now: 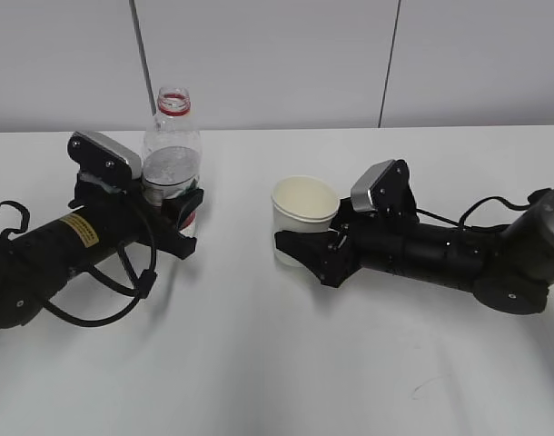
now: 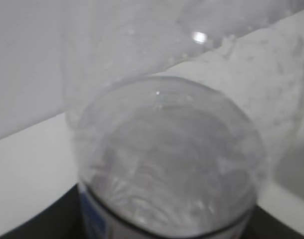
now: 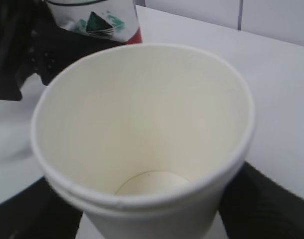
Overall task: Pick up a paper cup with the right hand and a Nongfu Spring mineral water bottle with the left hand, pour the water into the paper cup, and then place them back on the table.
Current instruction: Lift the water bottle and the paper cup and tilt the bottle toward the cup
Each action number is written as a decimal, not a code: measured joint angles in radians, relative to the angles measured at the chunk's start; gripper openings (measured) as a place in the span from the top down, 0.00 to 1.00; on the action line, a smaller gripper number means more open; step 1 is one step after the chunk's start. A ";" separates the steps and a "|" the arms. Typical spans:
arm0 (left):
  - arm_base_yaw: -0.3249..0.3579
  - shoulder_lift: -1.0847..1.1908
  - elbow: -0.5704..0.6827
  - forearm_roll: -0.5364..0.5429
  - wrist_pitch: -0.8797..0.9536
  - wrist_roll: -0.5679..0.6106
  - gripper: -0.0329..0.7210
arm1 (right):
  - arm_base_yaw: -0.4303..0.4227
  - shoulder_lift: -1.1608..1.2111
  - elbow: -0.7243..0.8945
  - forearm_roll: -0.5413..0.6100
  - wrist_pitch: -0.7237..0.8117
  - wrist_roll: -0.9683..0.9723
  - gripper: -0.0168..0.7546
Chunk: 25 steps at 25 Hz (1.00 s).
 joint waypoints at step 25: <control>0.000 -0.139 0.002 -0.120 0.144 0.631 0.47 | 0.065 0.002 -0.138 -0.202 0.094 0.172 0.25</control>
